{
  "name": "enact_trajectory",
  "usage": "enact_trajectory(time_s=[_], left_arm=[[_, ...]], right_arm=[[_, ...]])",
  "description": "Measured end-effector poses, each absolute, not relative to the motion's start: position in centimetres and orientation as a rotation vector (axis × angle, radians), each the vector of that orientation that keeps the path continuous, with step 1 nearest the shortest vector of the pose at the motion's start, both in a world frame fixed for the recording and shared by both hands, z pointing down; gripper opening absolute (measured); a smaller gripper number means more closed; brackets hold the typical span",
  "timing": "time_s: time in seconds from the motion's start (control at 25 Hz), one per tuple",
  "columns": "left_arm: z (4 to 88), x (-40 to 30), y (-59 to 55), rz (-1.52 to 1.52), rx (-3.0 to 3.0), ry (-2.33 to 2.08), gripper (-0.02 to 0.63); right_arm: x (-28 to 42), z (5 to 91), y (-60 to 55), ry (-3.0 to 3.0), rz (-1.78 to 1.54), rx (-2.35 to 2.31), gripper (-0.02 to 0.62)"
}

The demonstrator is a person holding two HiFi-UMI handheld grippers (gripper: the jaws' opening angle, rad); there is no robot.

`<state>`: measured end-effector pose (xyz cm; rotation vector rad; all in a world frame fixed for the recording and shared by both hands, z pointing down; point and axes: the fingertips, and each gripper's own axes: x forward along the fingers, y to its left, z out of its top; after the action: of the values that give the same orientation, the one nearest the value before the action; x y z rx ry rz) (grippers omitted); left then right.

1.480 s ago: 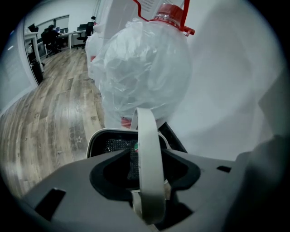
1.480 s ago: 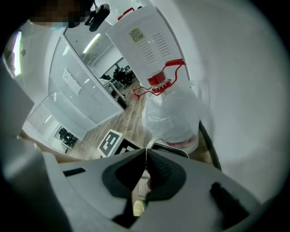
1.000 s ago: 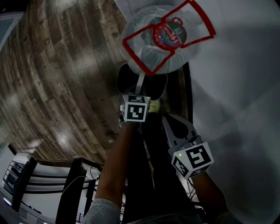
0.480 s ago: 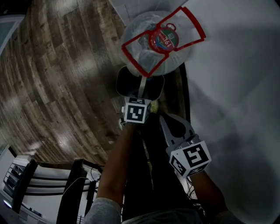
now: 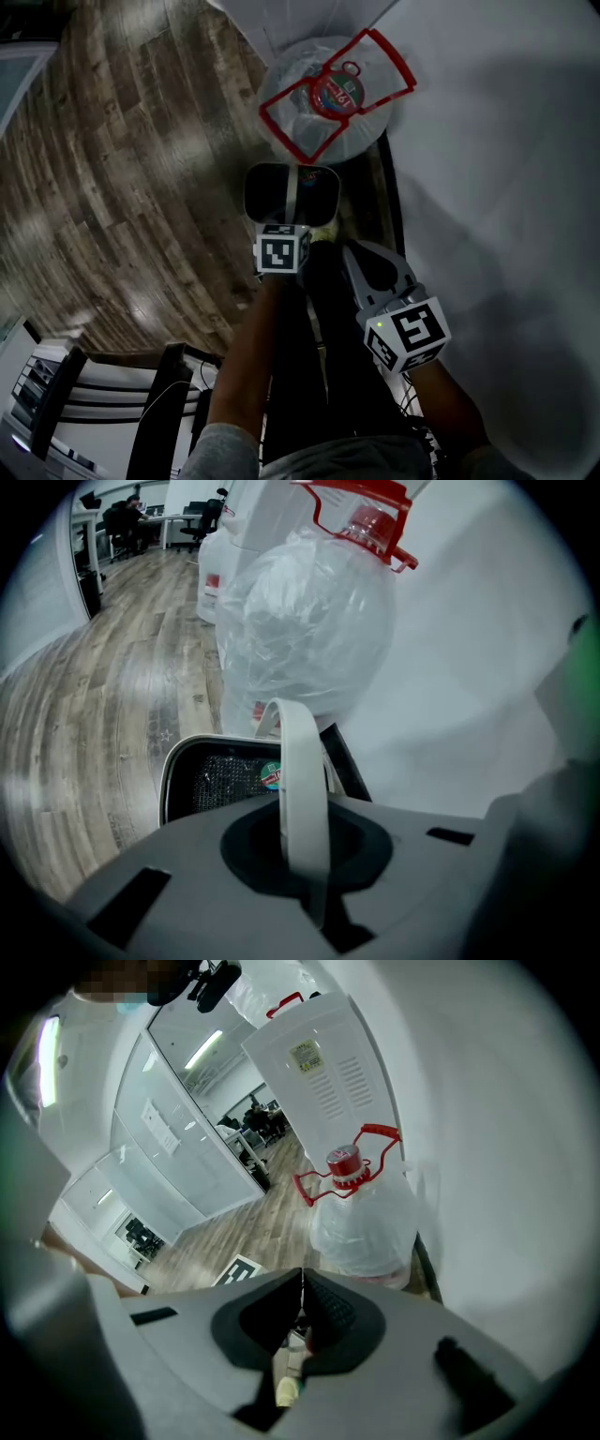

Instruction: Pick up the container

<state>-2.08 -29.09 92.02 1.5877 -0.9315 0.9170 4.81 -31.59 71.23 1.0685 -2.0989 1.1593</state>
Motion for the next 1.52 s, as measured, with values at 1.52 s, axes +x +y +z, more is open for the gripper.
enact_trajectory(time_s=[1.52], left_arm=[[49.7,-14.6,-20.2,0.719,1.563,-1.005,0.012]], right_arm=[[3.8,27.8,-32.0,-2.458,0.597,1.266,0.025]])
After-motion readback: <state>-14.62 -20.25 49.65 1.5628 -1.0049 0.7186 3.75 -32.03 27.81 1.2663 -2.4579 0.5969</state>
